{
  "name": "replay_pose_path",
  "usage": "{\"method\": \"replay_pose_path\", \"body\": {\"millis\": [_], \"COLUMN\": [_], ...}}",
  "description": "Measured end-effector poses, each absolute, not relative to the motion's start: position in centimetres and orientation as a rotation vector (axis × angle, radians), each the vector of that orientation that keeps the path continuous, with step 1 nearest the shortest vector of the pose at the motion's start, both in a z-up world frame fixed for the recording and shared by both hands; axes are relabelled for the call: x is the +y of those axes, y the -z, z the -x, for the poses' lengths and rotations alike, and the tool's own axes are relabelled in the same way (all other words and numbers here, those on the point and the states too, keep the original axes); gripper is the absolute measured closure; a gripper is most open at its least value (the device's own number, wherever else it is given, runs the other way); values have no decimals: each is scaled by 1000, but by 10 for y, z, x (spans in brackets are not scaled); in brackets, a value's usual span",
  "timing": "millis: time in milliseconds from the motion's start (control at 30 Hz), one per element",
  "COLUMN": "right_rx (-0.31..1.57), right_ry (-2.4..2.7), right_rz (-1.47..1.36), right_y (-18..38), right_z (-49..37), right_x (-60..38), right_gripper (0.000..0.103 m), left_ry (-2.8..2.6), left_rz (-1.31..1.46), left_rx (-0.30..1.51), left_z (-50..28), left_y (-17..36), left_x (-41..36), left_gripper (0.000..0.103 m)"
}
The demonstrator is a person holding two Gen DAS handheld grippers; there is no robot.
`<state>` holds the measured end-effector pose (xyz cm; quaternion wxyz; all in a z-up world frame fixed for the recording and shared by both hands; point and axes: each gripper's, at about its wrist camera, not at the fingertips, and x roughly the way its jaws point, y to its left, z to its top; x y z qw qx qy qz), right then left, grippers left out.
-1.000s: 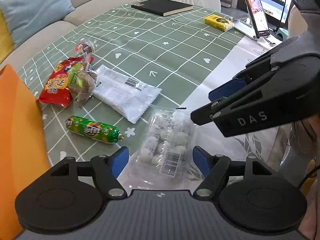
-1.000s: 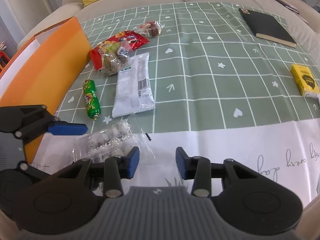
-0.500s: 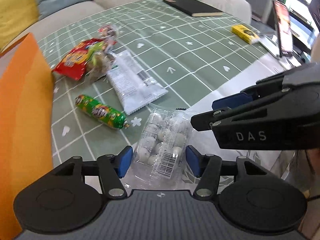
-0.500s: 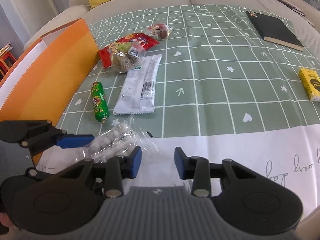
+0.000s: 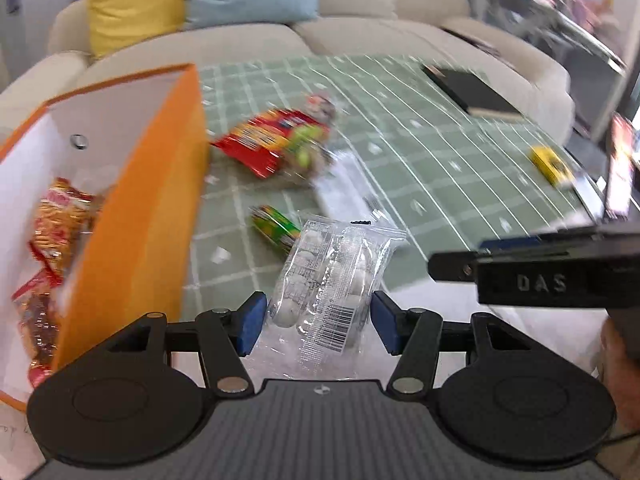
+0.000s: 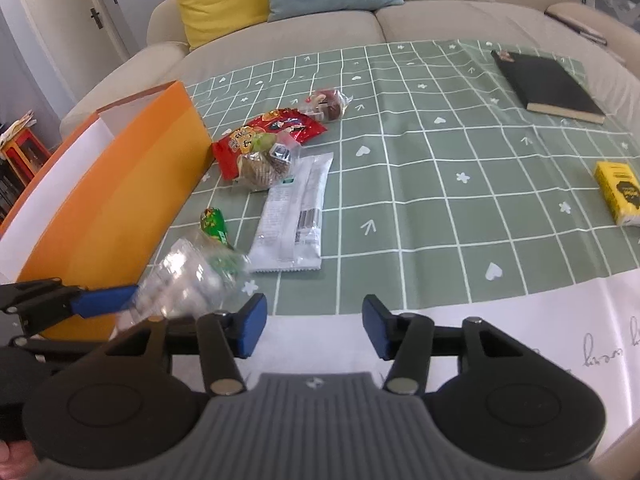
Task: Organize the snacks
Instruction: 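Grasp the clear egg-snack packet with the left tool while the right tool grasps the white packet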
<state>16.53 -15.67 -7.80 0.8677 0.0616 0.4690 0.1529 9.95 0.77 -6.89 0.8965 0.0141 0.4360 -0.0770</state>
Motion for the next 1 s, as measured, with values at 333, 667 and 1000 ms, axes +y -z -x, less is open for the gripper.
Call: {"method": "replay_pose_path", "body": {"millis": [333, 667, 1000], "right_rx": [952, 981, 913], "right_ry": [-367, -361, -360], "right_rz": [-66, 7, 149], "right_y": [83, 118, 127], "right_z": [-215, -256, -257], "right_x": [-124, -99, -80], "right_gripper": [42, 35, 39], "left_ry": [-1, -50, -46], "left_rz": [29, 10, 29], "left_rx": [862, 878, 886], "left_z": [-119, -130, -136], "left_y": [78, 92, 97], "left_x": [20, 17, 21], "left_gripper": [38, 38, 38]}}
